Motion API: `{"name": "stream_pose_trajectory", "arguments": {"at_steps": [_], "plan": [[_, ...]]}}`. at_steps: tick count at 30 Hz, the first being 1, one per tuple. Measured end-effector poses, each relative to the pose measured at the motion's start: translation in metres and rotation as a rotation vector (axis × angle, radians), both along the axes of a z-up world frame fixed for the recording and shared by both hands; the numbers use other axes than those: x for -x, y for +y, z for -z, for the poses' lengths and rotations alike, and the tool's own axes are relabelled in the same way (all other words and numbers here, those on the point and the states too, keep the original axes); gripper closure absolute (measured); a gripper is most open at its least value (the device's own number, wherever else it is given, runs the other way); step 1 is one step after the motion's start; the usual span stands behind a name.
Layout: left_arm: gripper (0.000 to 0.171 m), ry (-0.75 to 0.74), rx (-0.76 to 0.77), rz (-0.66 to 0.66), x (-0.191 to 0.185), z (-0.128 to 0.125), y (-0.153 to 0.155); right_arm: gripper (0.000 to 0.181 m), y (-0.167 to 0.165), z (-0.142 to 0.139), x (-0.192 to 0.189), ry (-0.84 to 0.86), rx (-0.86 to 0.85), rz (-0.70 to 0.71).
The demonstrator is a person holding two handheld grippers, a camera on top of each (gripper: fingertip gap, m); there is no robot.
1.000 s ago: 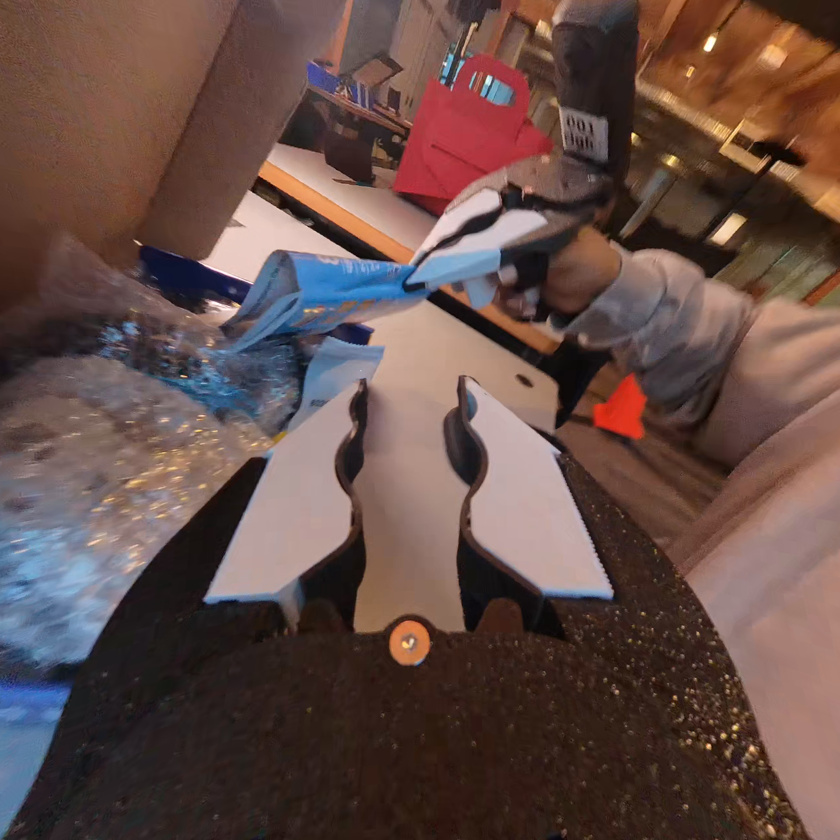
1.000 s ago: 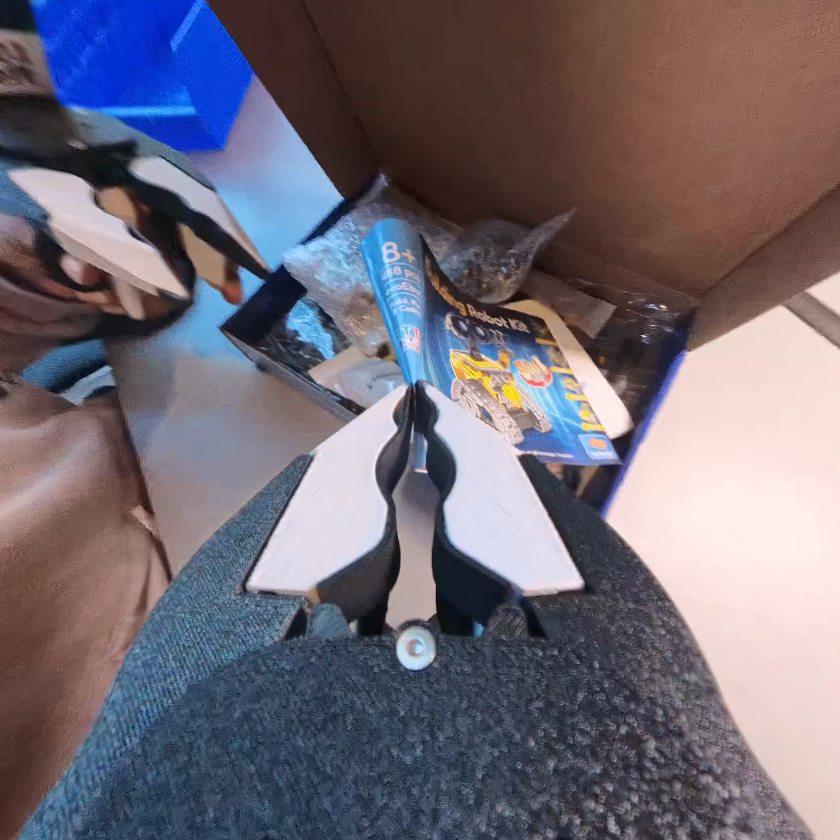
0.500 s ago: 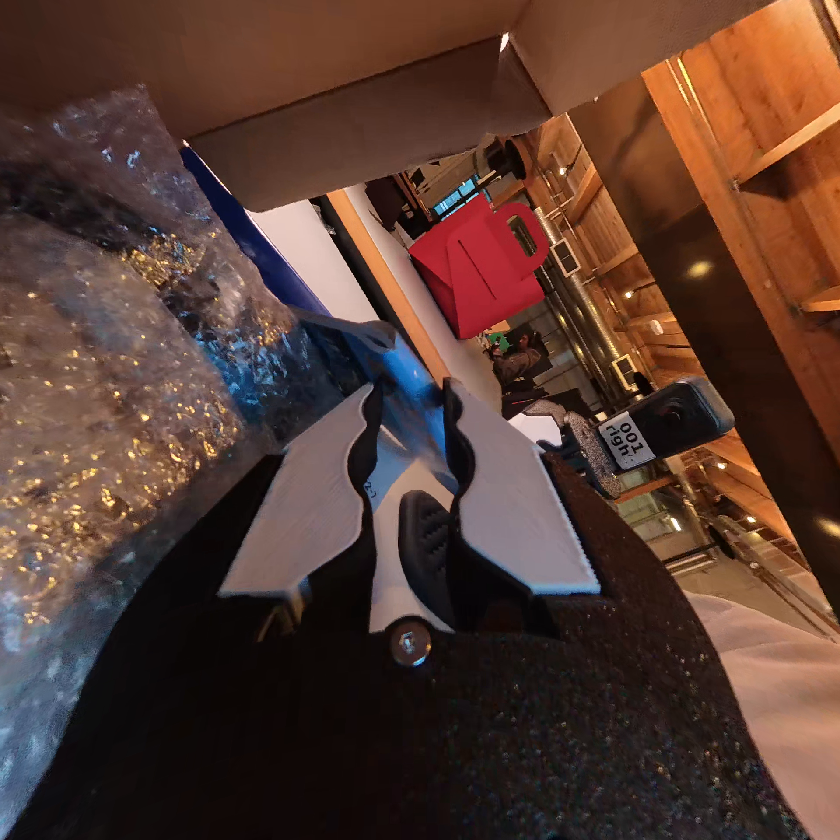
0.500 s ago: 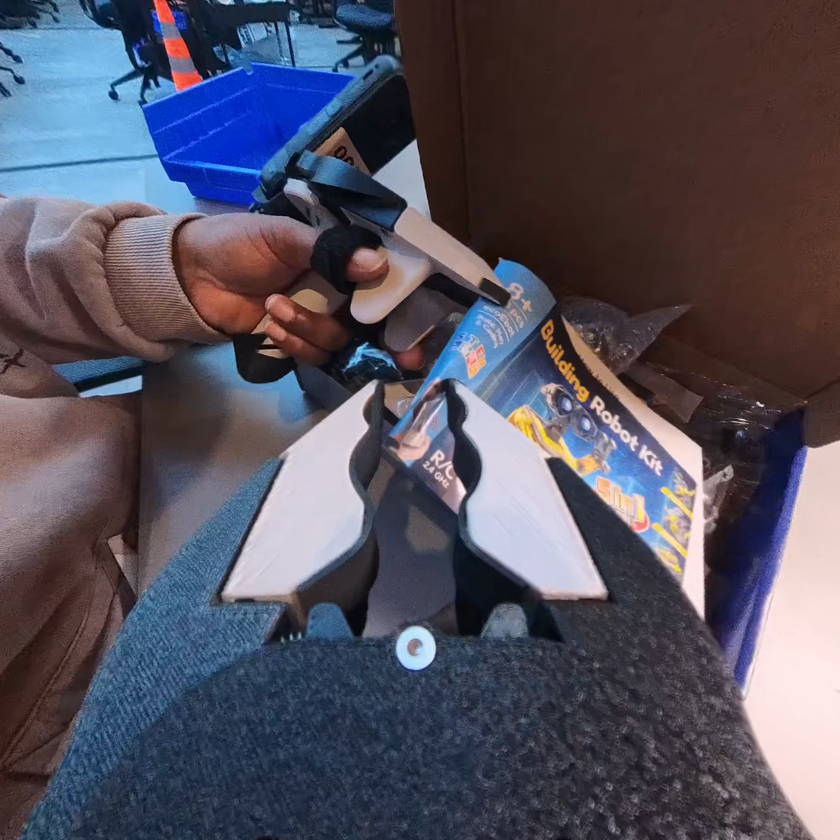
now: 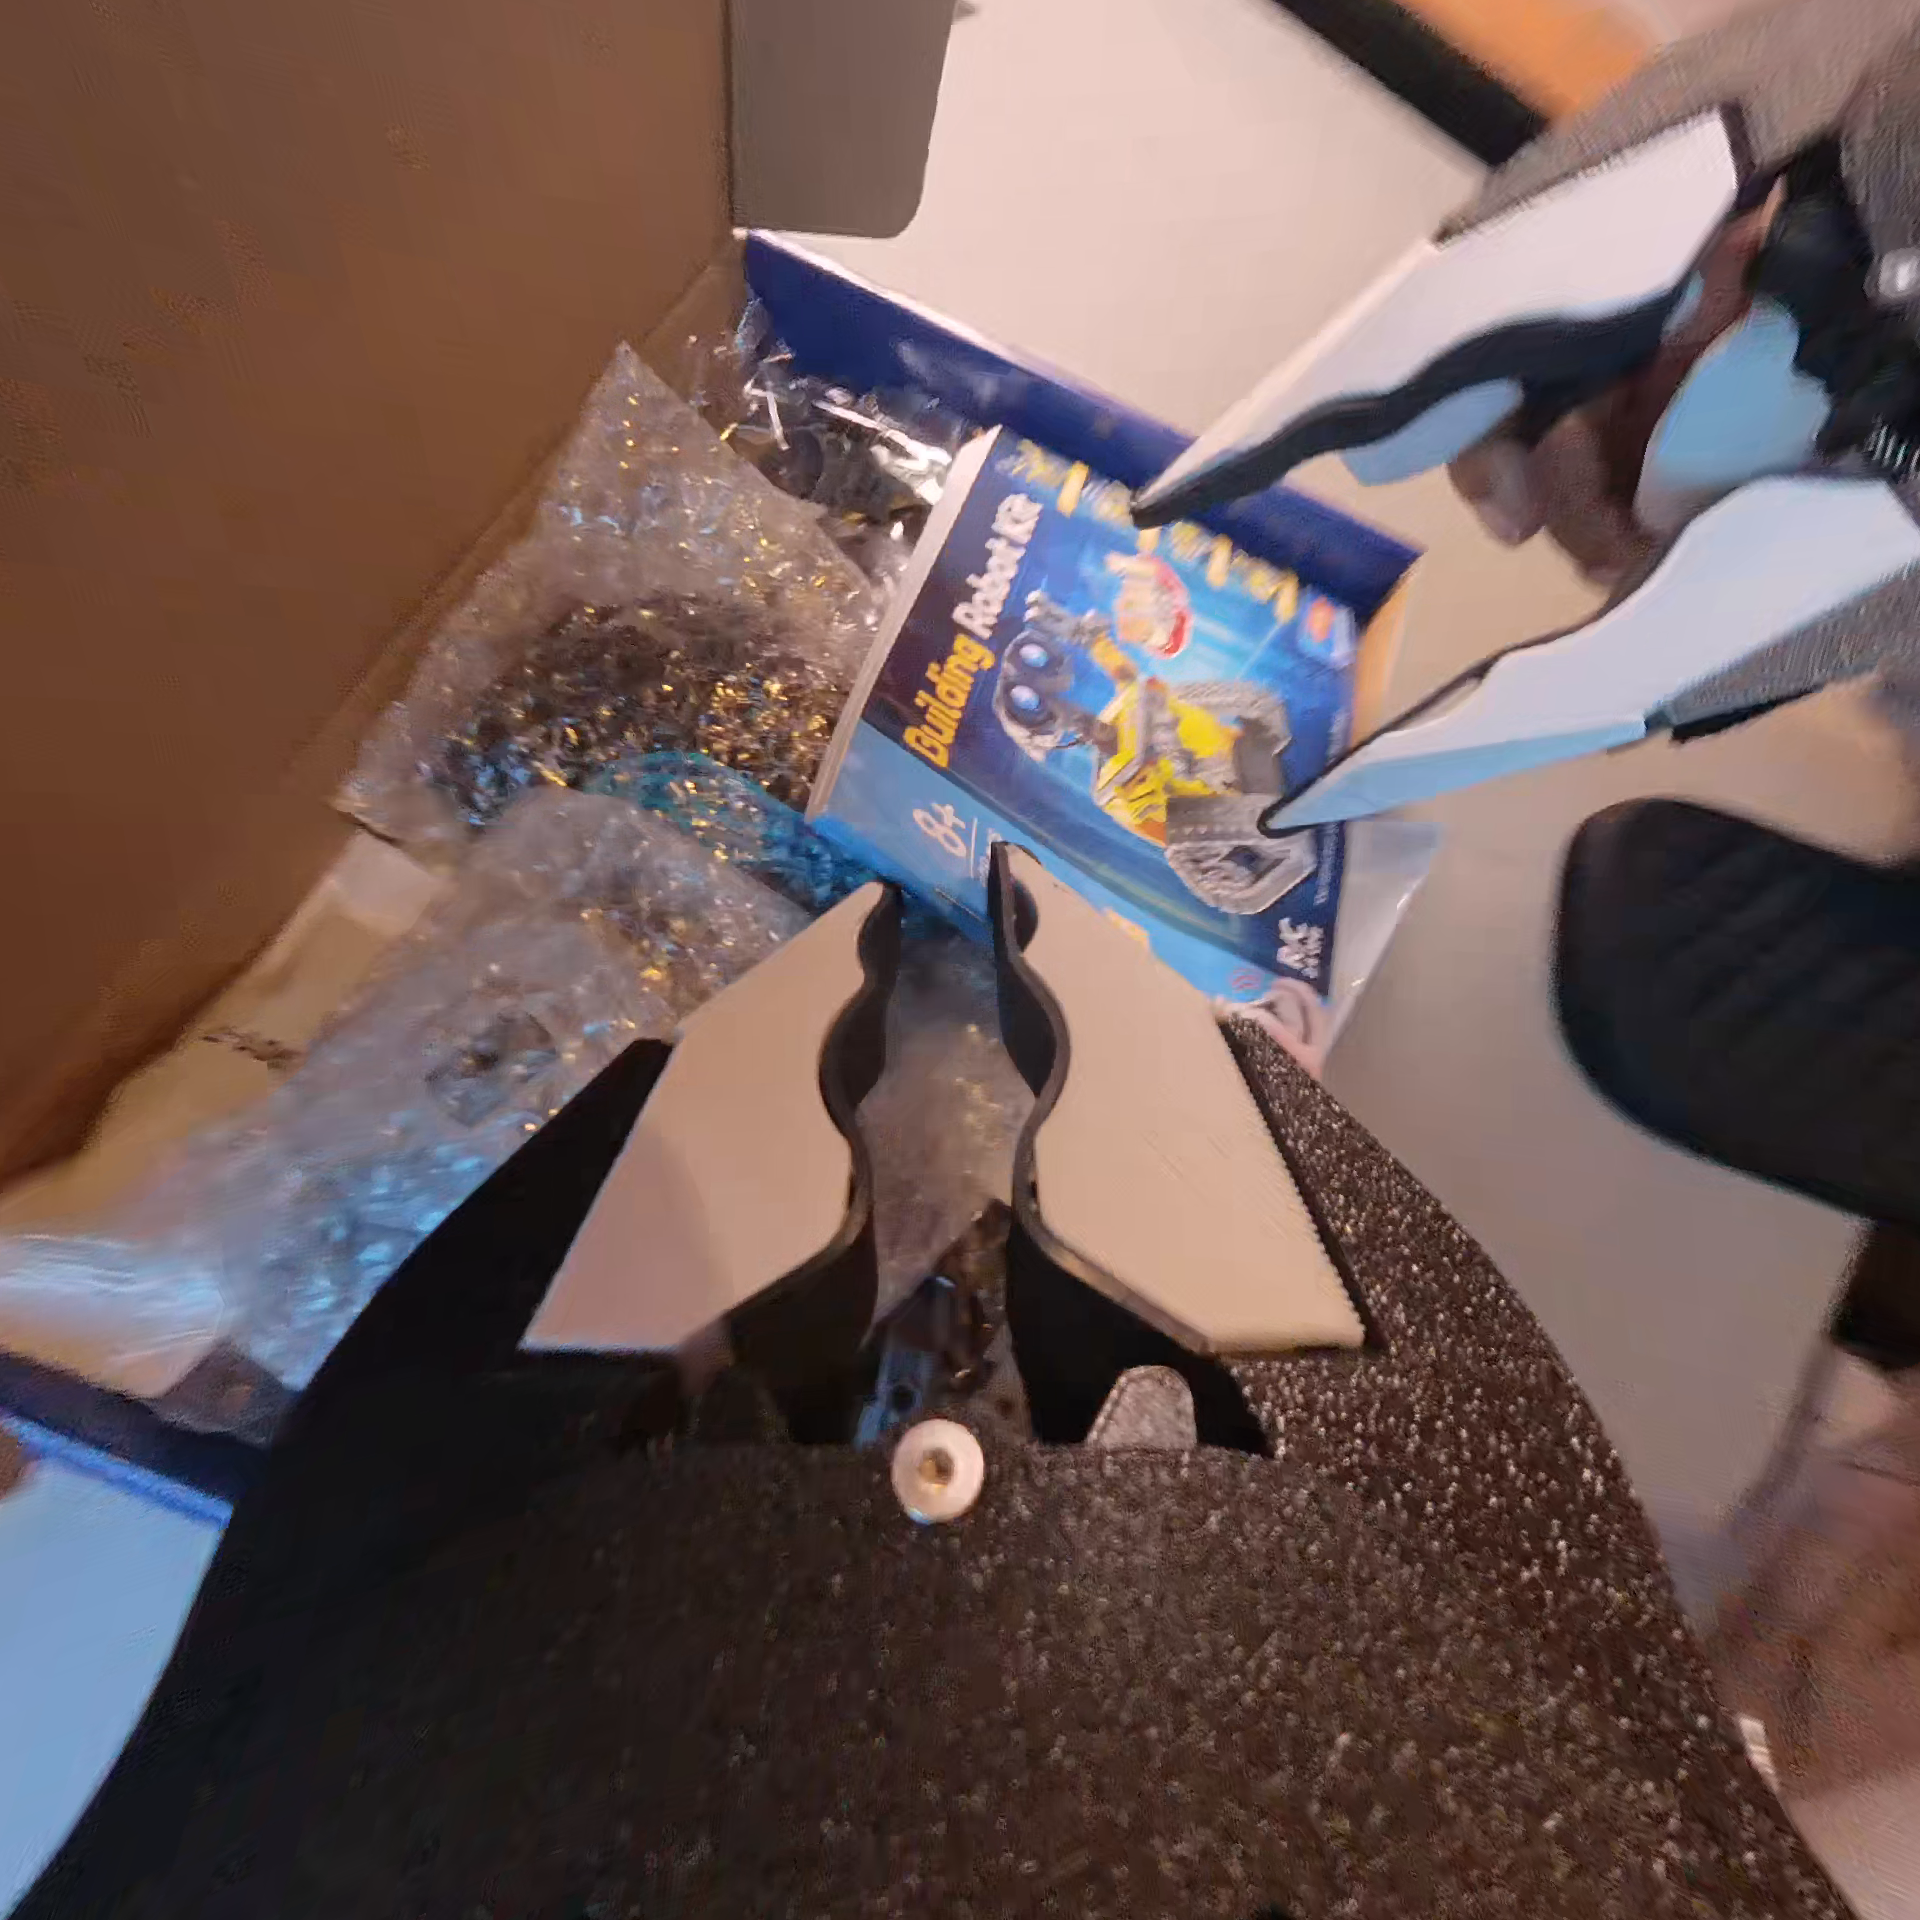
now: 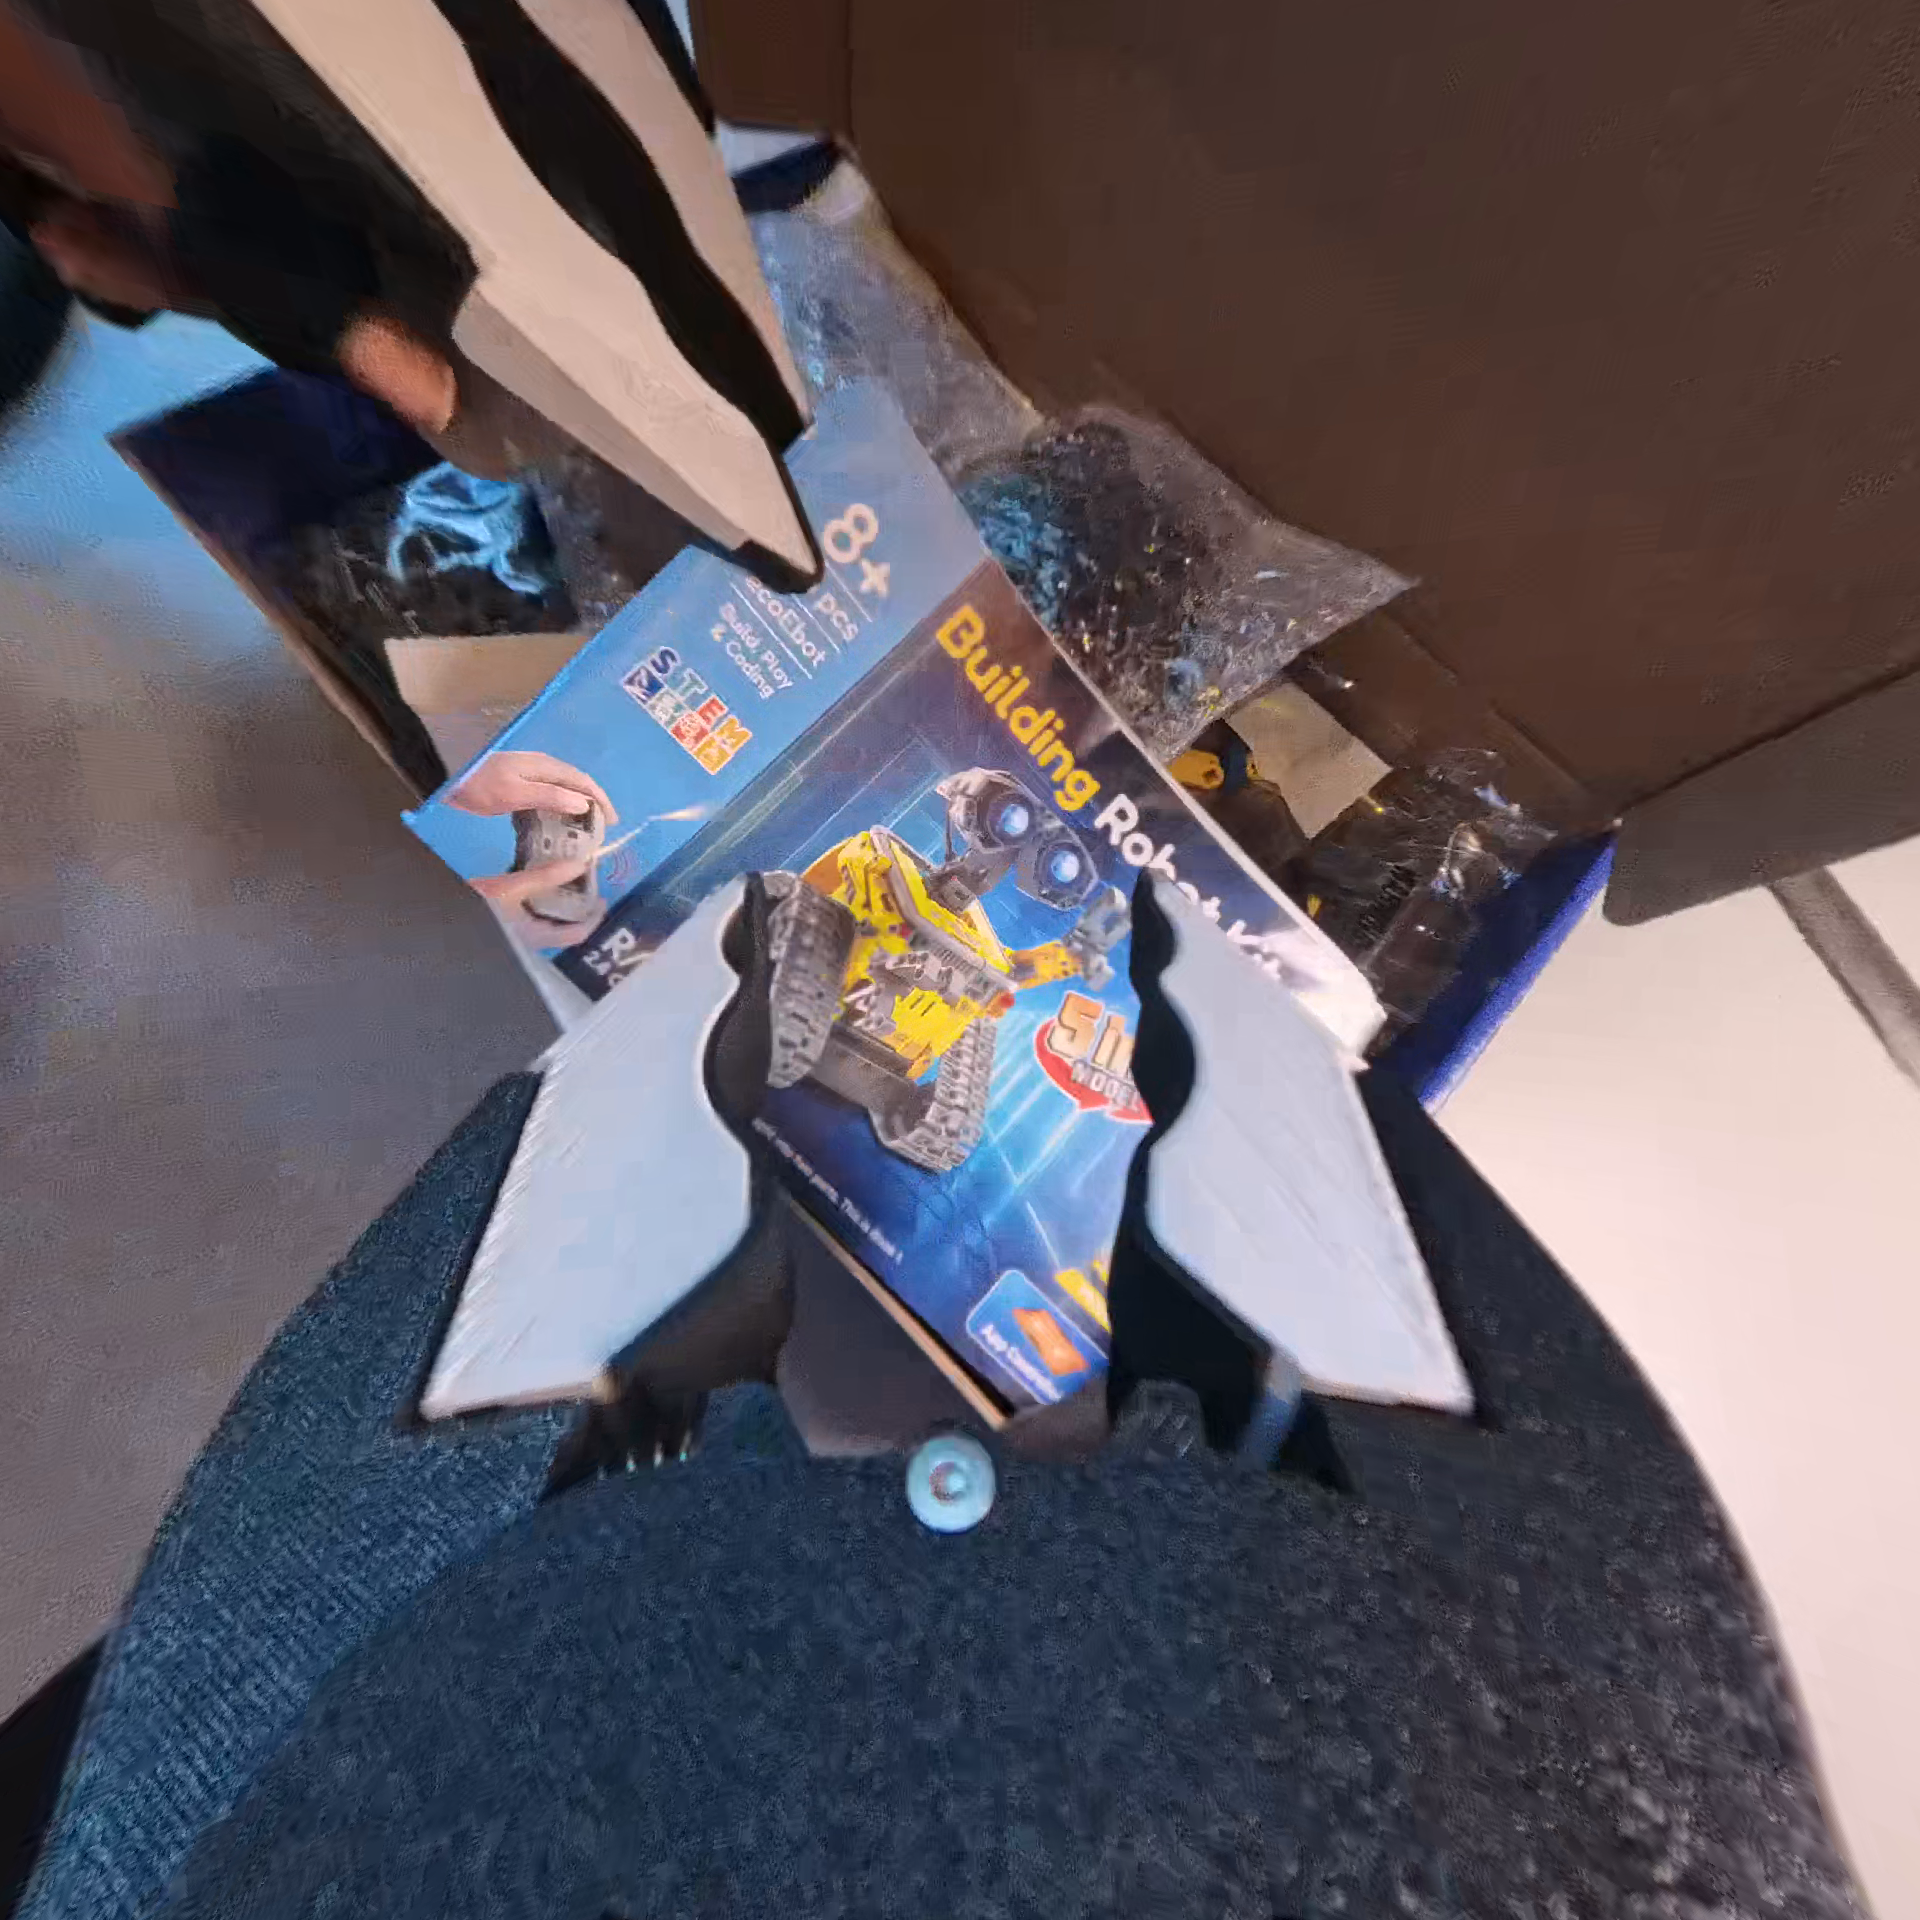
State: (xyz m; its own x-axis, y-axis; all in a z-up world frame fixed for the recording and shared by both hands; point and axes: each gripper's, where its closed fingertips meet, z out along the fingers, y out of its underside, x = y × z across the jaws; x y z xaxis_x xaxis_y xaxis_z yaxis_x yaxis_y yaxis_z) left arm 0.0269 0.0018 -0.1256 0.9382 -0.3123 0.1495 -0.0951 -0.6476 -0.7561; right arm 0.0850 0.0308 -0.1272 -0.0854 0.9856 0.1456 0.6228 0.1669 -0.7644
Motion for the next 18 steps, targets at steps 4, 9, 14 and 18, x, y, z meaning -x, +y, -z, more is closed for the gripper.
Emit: {"name": "stream_pose_trajectory", "arguments": {"at_steps": [4, 9, 14, 18], "plan": [[0.153, 0.273, -0.015, 0.026, 0.002, 0.006, 0.007, 0.102, 0.012, 0.041, 0.008, -0.207, 0.039, -0.05], [0.143, 0.428, -0.18, 0.058, 0.007, -0.02, -0.004, 0.102, 0.016, 0.043, 0.011, -0.175, 0.023, -0.078], [0.128, 0.536, -0.157, 0.227, -0.017, 0.002, -0.005, 0.103, 0.012, 0.046, 0.015, -0.176, -0.015, -0.096], [0.137, 0.626, -0.056, 0.294, -0.013, 0.03, 0.002, 0.104, 0.013, 0.041, 0.021, -0.133, -0.007, -0.082]]}}
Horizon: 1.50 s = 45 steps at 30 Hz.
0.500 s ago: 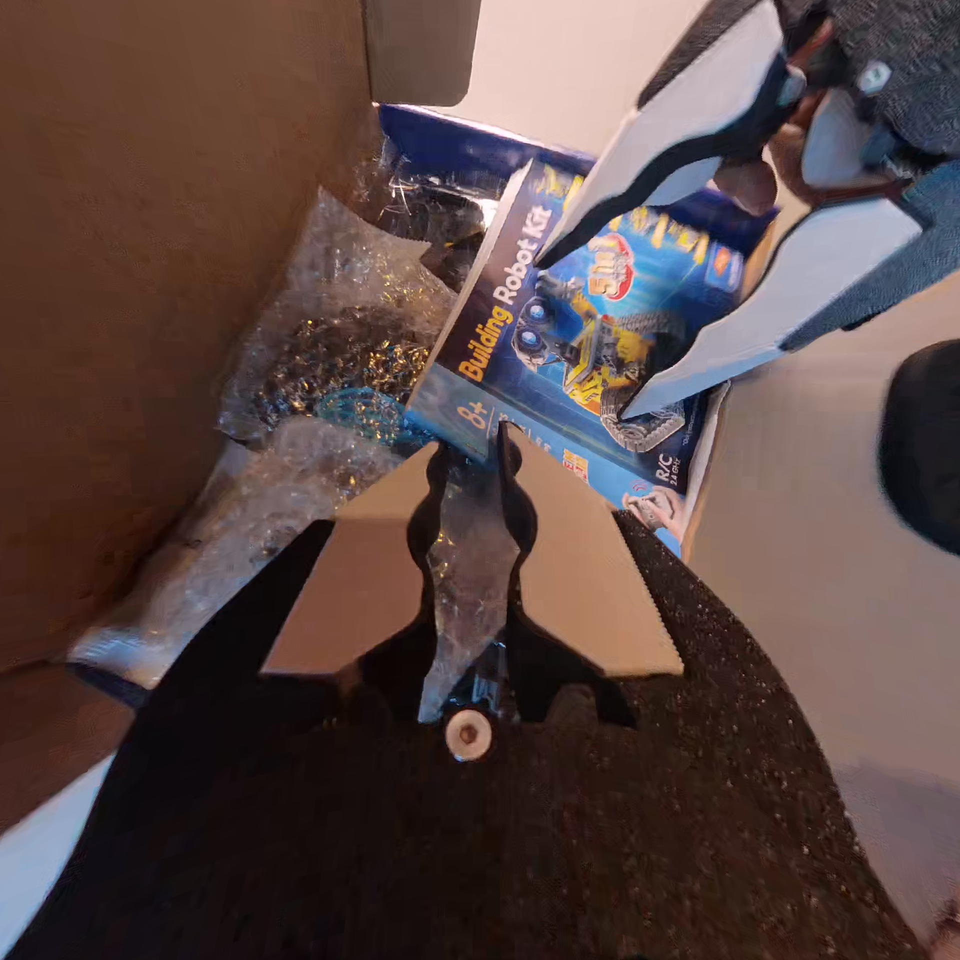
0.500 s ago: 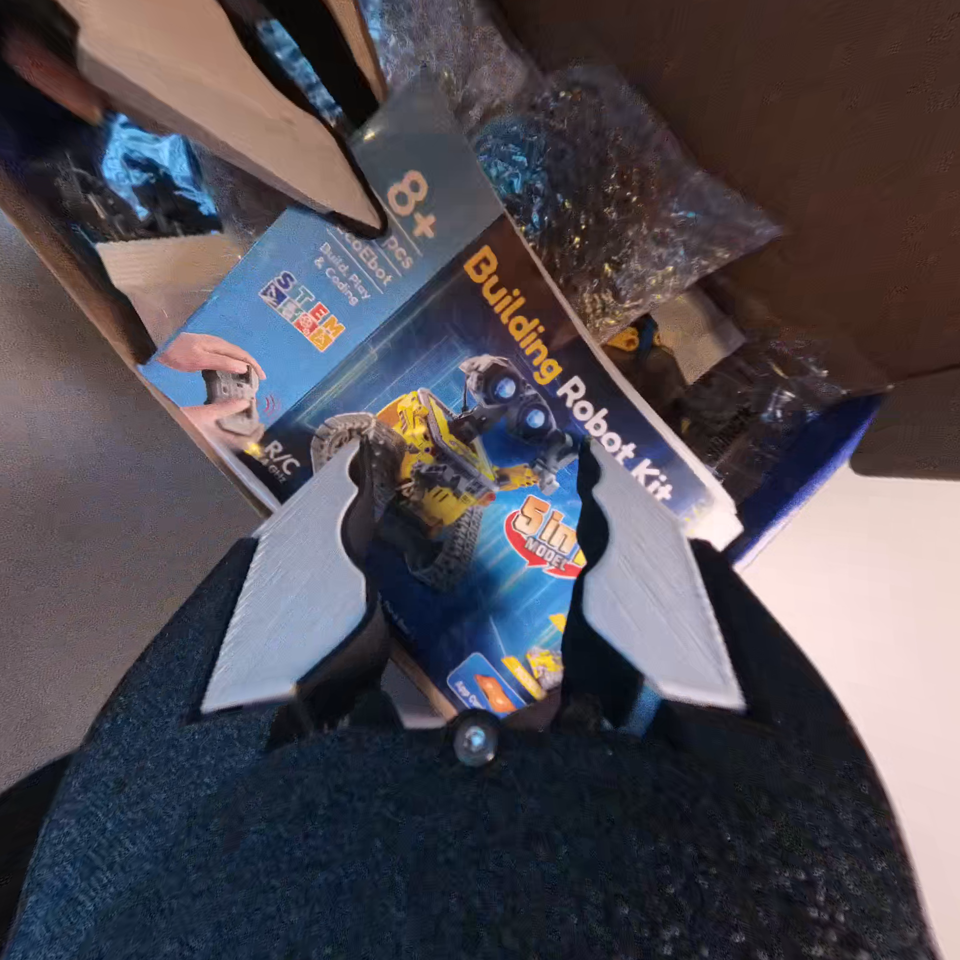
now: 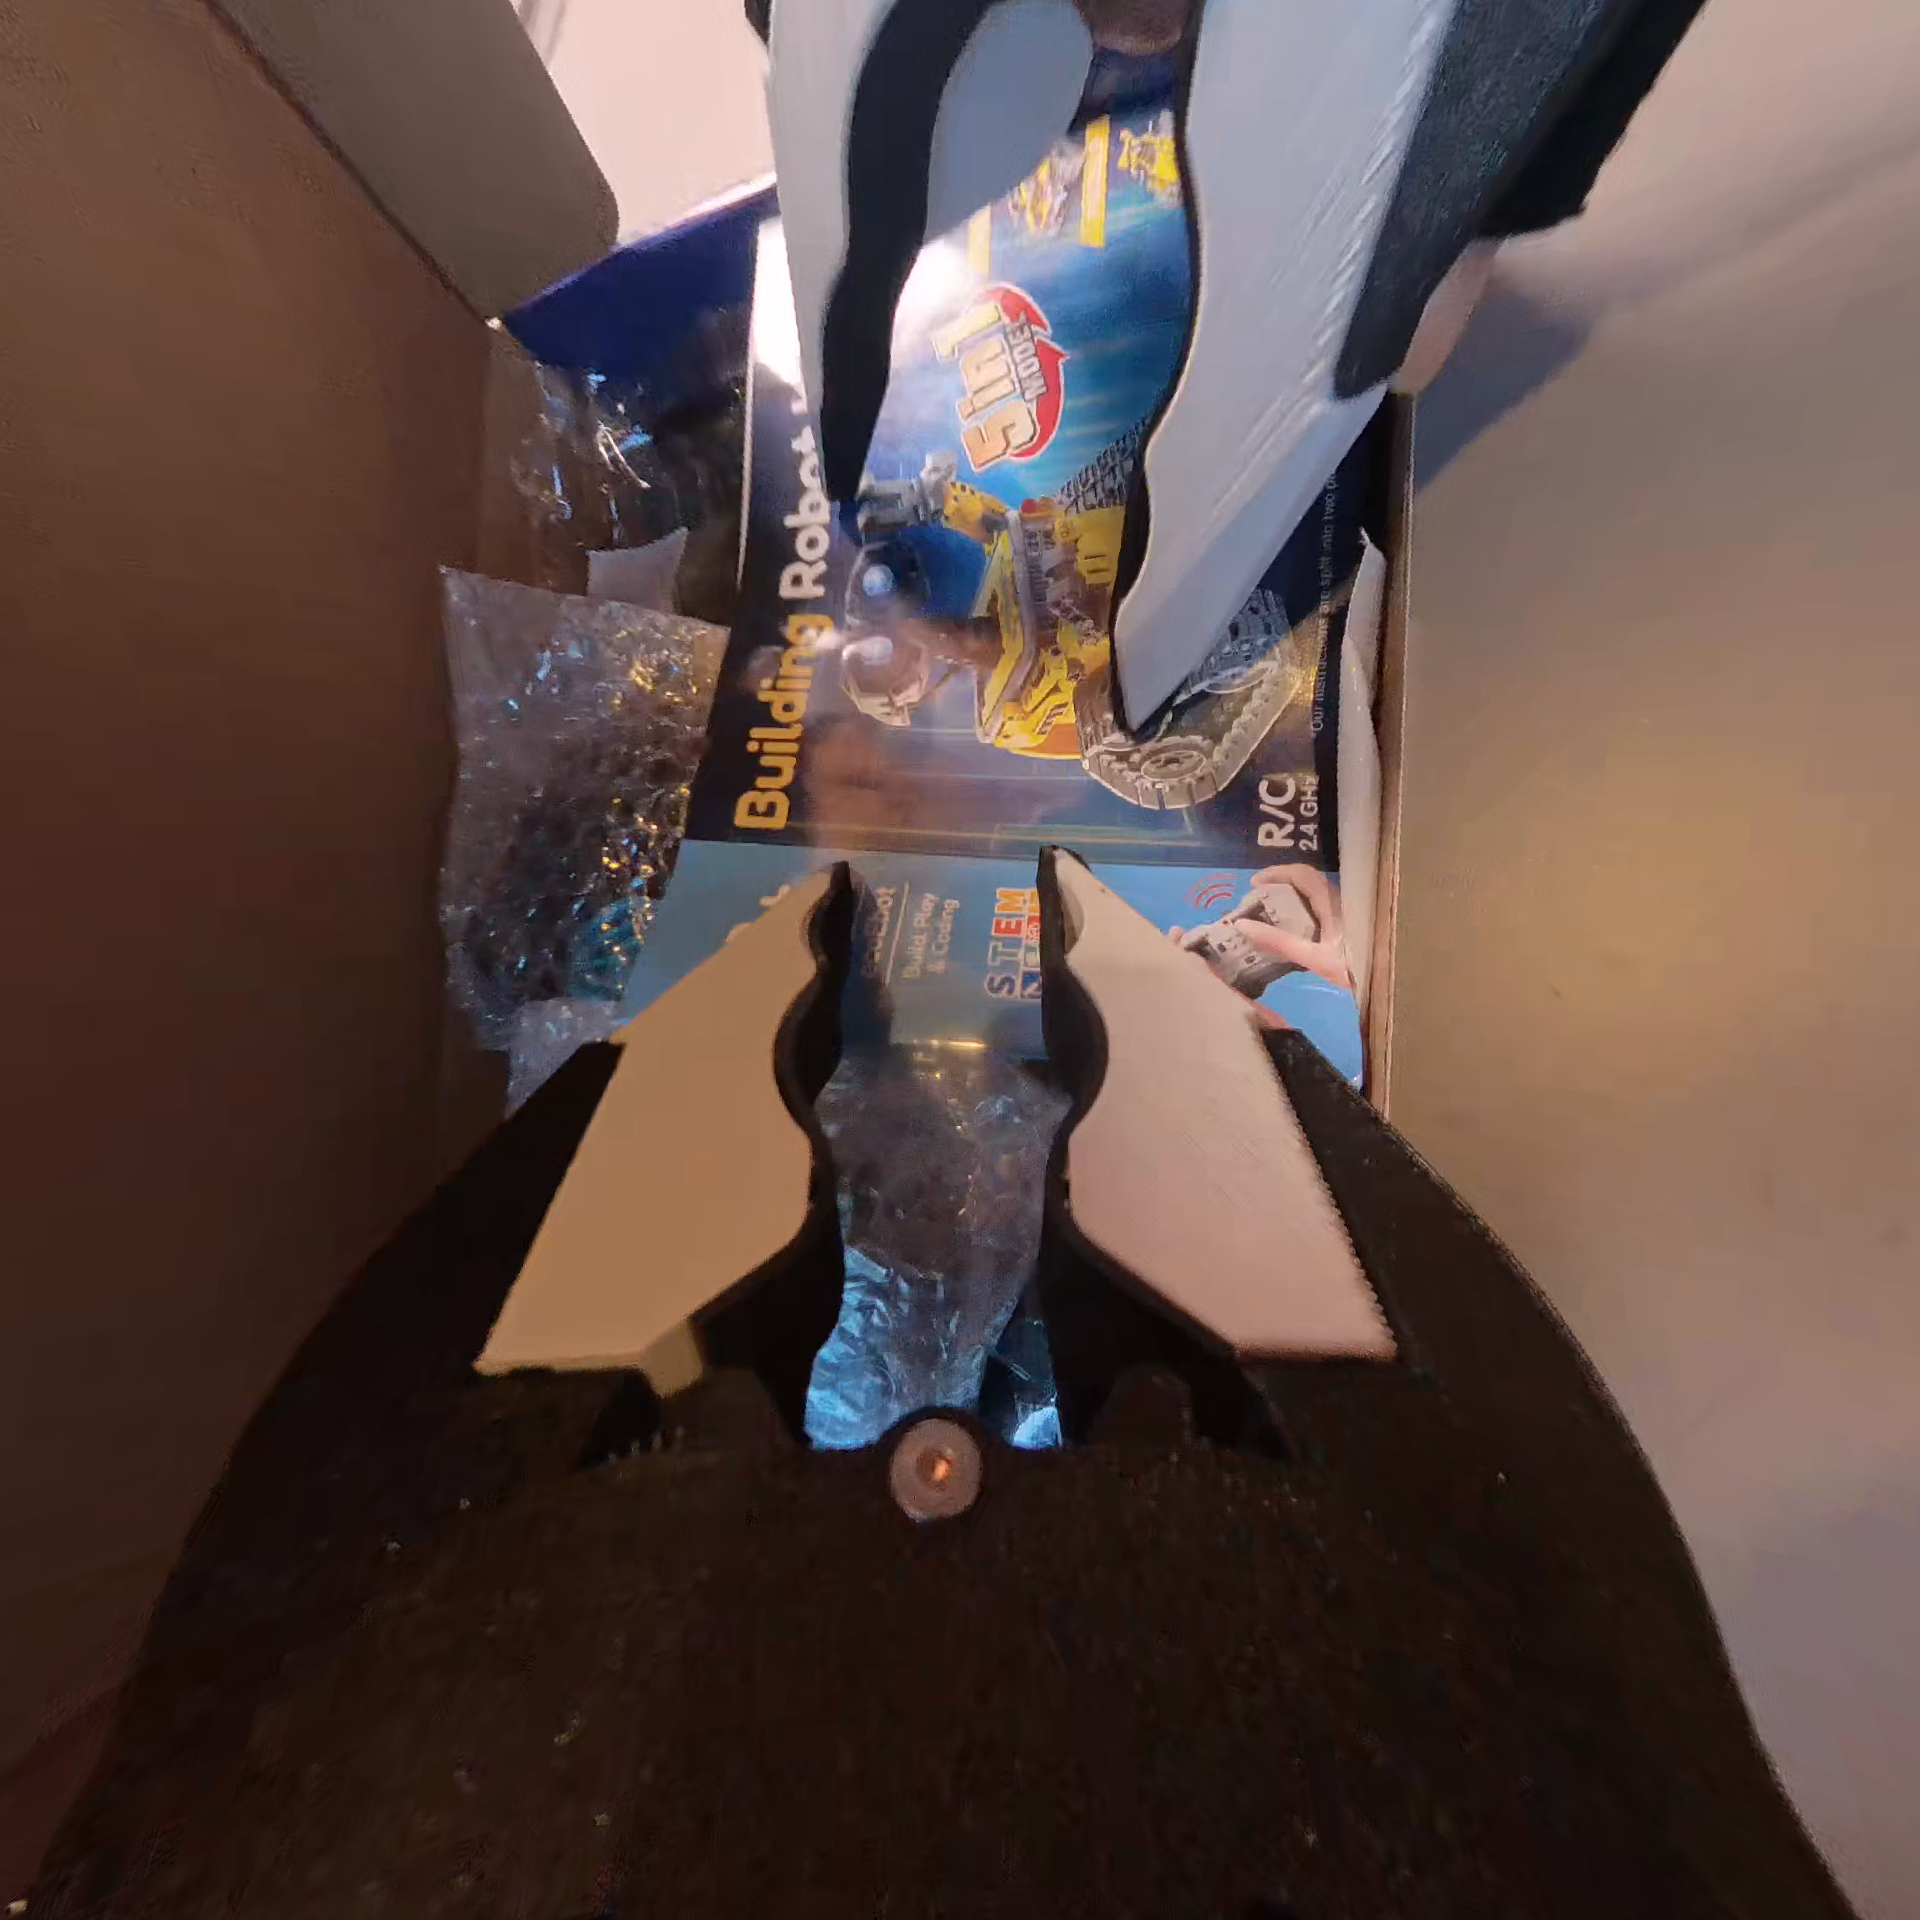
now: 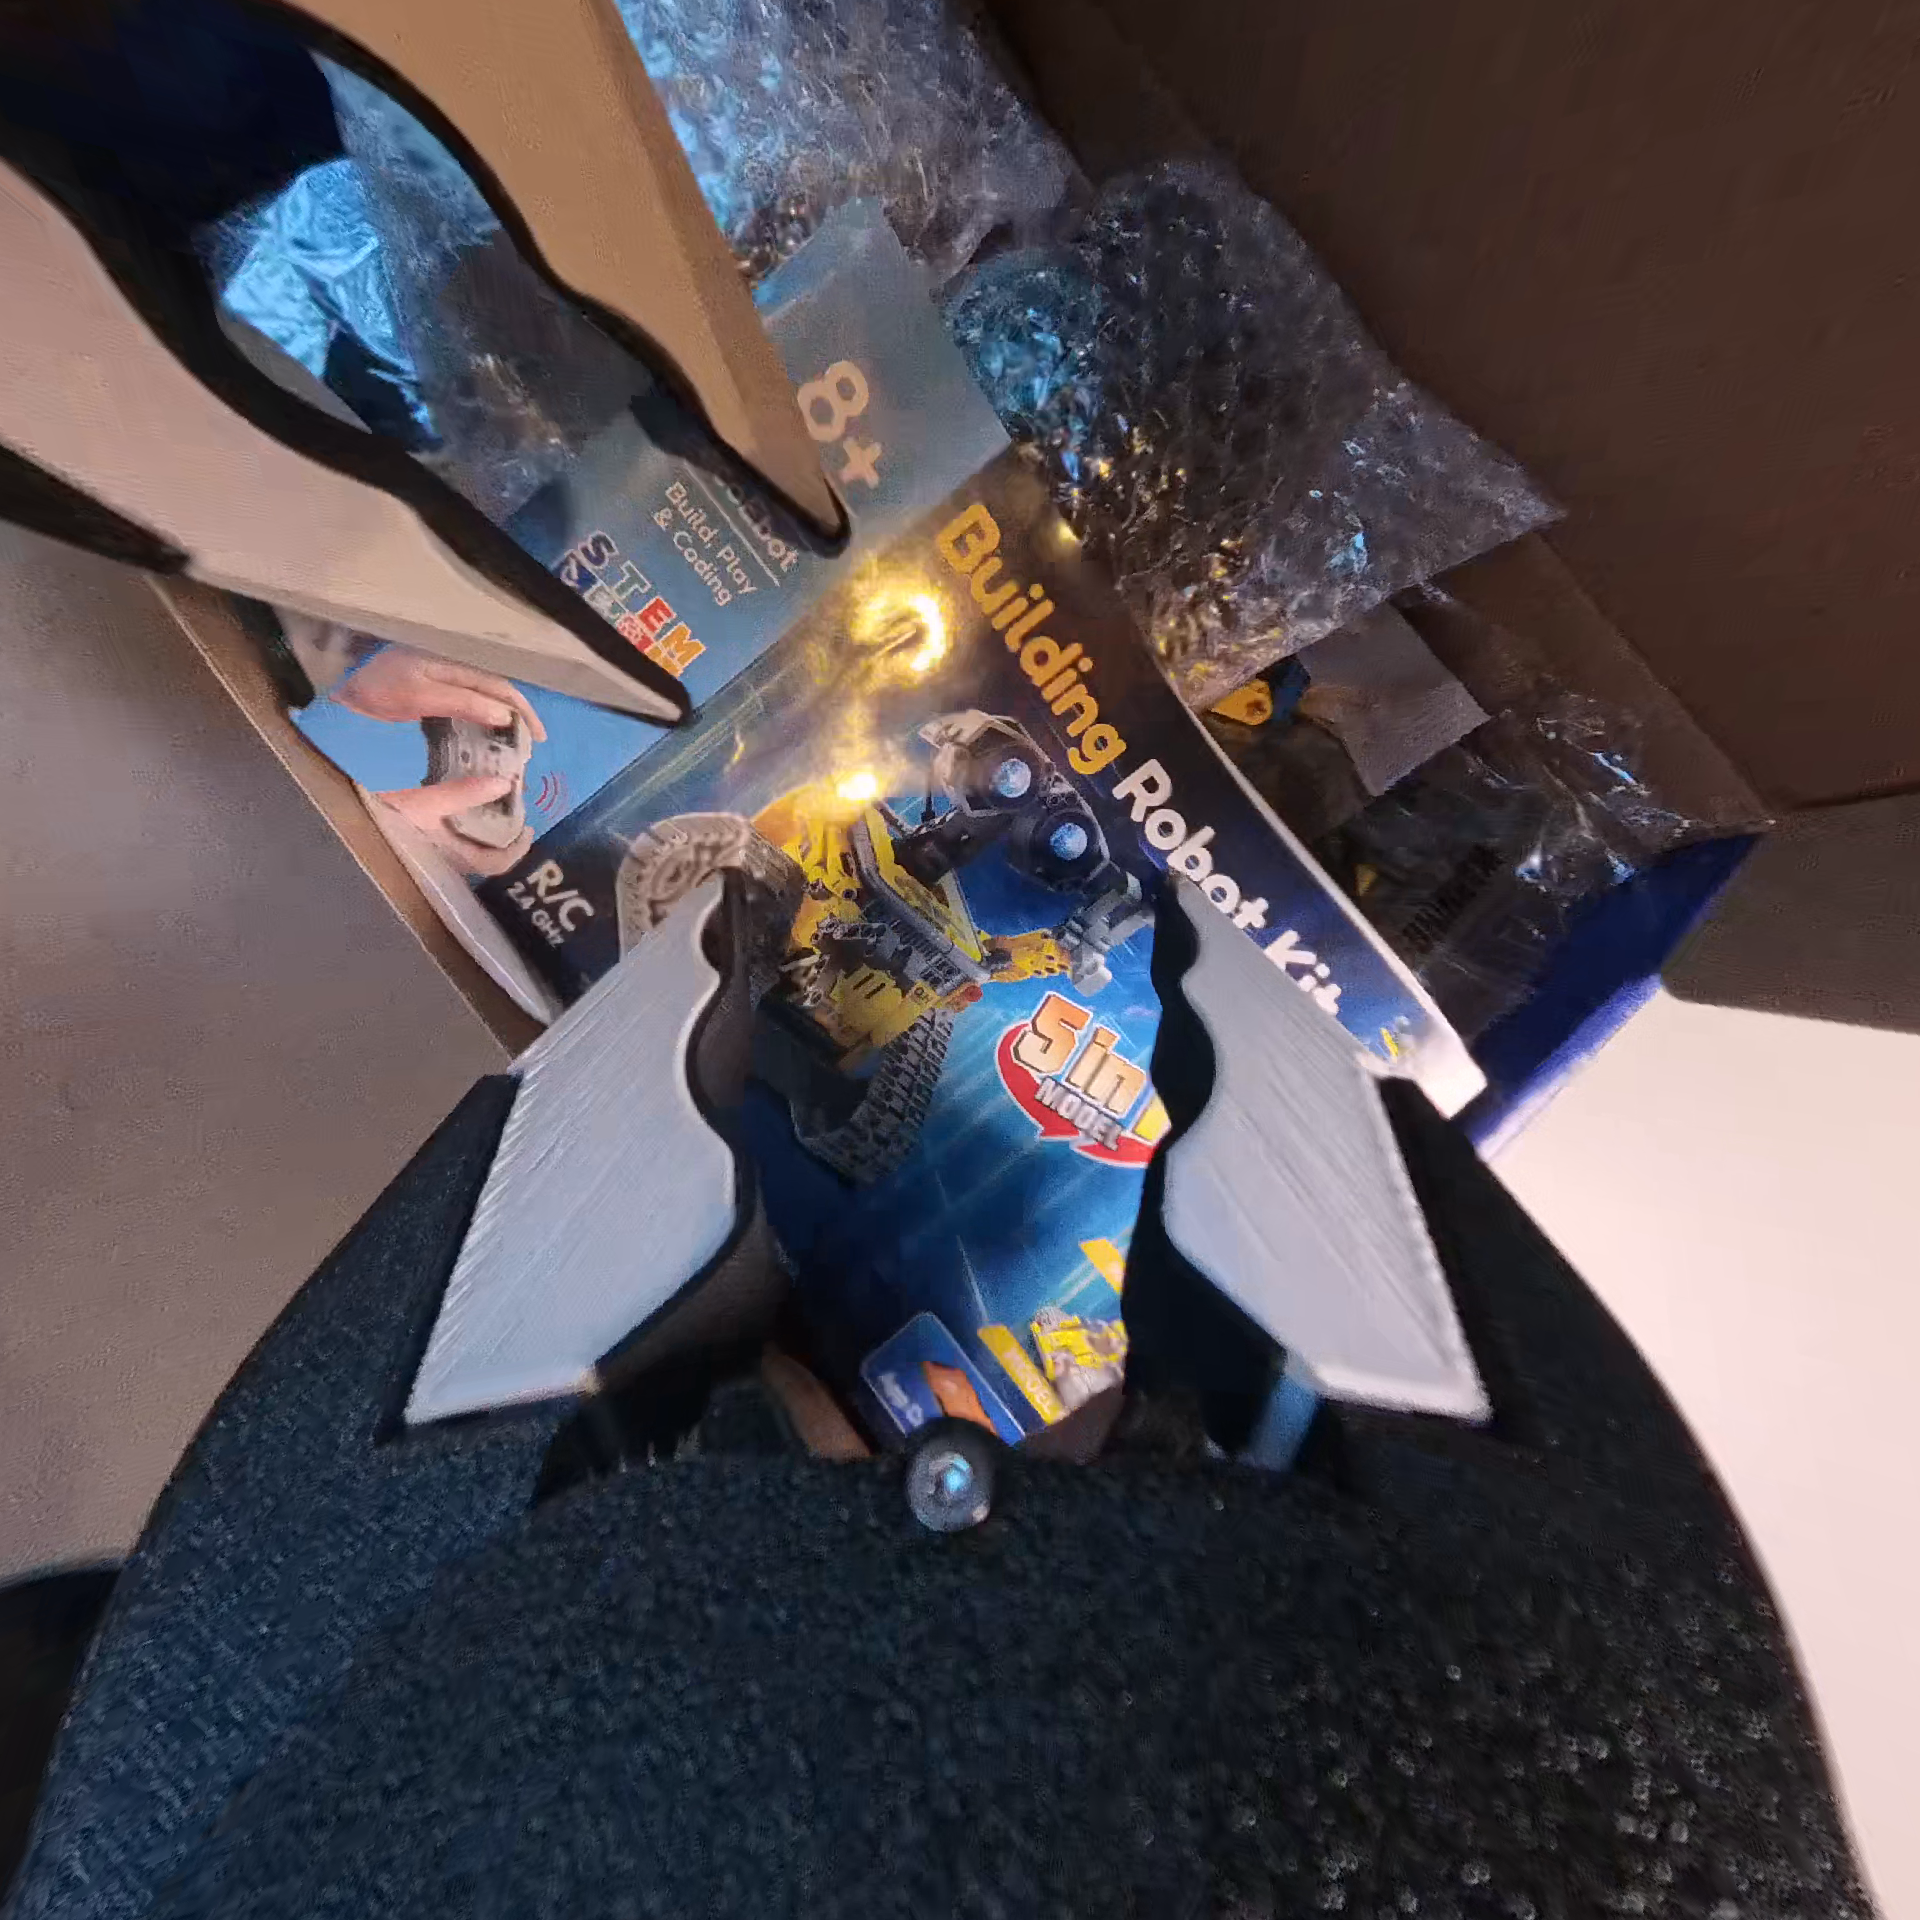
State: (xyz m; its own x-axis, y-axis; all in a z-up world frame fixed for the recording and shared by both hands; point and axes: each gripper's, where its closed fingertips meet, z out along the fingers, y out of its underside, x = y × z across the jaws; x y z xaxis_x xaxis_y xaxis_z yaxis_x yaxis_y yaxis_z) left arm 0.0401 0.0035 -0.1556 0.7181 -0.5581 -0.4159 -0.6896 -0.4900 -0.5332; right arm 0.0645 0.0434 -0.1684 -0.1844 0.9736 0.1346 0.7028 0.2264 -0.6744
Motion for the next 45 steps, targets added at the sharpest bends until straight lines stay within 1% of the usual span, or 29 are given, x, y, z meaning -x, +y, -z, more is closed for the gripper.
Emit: {"name": "stream_pose_trajectory", "arguments": {"at_steps": [2, 4, 6, 7, 9, 10, 14, 16, 18, 19, 21, 23, 25, 26, 27, 28, 30, 31, 32, 33, 34, 35, 36, 38, 40, 43, 45], "plan": [[0.138, -0.014, 0.054, 0.006, 0.002, 0.001, -0.001, 0.099, 0.009, -0.006, -0.01, -0.009, -0.013, 0.022], [0.138, -0.03, 0.1, 0.016, 0.006, 0.002, -0.002, 0.101, 0.019, -0.014, -0.023, -0.018, 0.011, 0.046], [0.139, -0.04, 0.139, 0.026, 0.012, 0.003, -0.004, 0.105, 0.031, -0.01, -0.042, -0.123, -0.01, 0.032], [0.139, -0.049, 0.155, 0.033, 0.014, 0.004, -0.004, 0.107, 0.031, -0.002, -0.048, -0.17, -0.016, 0.006], [0.141, -0.068, 0.188, 0.057, 0.016, 0.005, -0.004, 0.112, 0.024, 0.011, -0.047, -0.195, 0.008, -0.043], [0.142, -0.076, 0.204, 0.072, 0.015, 0.006, -0.004, 0.113, 0.022, 0.013, -0.046, -0.2, 0.014, -0.056], [0.145, -0.082, 0.239, 0.114, 0.012, 0.007, -0.004, 0.112, 0.021, 0.014, -0.047, -0.267, 0.011, -0.084], [0.145, -0.058, 0.224, 0.131, 0.013, 0.002, -0.006, 0.111, 0.023, 0.011, -0.047, -0.28, 0.001, -0.088], [0.141, -0.073, 0.178, 0.106, 0.017, -0.009, -0.013, 0.109, 0.026, 0.0, -0.047, -0.209, -0.005, -0.082], [0.135, -0.11, 0.131, 0.084, 0.019, -0.018, -0.018, 0.109, 0.03, -0.01, -0.048, -0.145, -0.021, -0.066], [0.135, -0.235, 0.012, 0.04, 0.028, -0.046, -0.037, 0.109, 0.039, -0.033, -0.055, -0.018, 0.005, -0.012], [0.138, -0.363, -0.129, -0.053, 0.053, -0.077, -0.061, 0.112, 0.062, -0.061, -0.063, 0.123, -0.008, 0.094], [0.143, -0.478, -0.292, -0.204, 0.094, -0.108, -0.085, 0.115, 0.082, -0.095, -0.065, 0.274, -0.017, 0.178], [0.142, -0.519, -0.37, -0.278, 0.115, -0.121, -0.094, 0.12, 0.088, -0.112, -0.063, 0.341, -0.005, 0.203], [0.142, -0.546, -0.434, -0.341, 0.133, -0.132, -0.1, 0.123, 0.093, -0.126, -0.058, 0.39, 0.006, 0.223], [0.138, -0.562, -0.48, -0.38, 0.144, -0.14, -0.103, 0.123, 0.095, -0.135, -0.05, 0.415, 0.01, 0.231], [0.124, -0.579, -0.534, -0.393, 0.15, -0.147, -0.094, 0.123, 0.102, -0.139, -0.032, 0.414, -0.019, 0.263], [0.12, -0.574, -0.554, -0.39, 0.149, -0.146, -0.085, 0.124, 0.105, -0.138, -0.024, 0.407, -0.038, 0.278], [0.12, -0.567, -0.573, -0.393, 0.149, -0.145, -0.076, 0.13, 0.107, -0.137, -0.018, 0.402, -0.055, 0.302], [0.122, -0.548, -0.592, -0.396, 0.15, -0.144, -0.068, 0.144, 0.108, -0.135, -0.015, 0.407, -0.071, 0.312], [0.128, -0.505, -0.615, -0.408, 0.152, -0.142, -0.063, 0.161, 0.107, -0.135, -0.012, 0.424, -0.085, 0.319], [0.134, -0.443, -0.647, -0.434, 0.157, -0.14, -0.059, 0.167, 0.107, -0.134, -0.011, 0.44, -0.104, 0.336], [0.141, -0.397, -0.671, -0.452, 0.159, -0.137, -0.058, 0.168, 0.106, -0.131, -0.013, 0.451, -0.132, 0.355], [0.147, -0.368, -0.715, -0.472, 0.156, -0.134, -0.062, 0.173, 0.104, -0.126, -0.021, 0.464, -0.195, 0.388], [0.154, -0.348, -0.721, -0.48, 0.152, -0.124, -0.071, 0.174, 0.097, -0.116, -0.028, 0.47, -0.21, 0.409], [0.158, -0.368, -0.68, -0.491, 0.143, -0.1, -0.084, 0.175, 0.086, -0.097, -0.037, 0.464, -0.236, 0.431], [0.158, -0.386, -0.605, -0.498, 0.134, -0.078, -0.091, 0.177, 0.079, -0.077, -0.047, 0.441, -0.243, 0.443]]}}
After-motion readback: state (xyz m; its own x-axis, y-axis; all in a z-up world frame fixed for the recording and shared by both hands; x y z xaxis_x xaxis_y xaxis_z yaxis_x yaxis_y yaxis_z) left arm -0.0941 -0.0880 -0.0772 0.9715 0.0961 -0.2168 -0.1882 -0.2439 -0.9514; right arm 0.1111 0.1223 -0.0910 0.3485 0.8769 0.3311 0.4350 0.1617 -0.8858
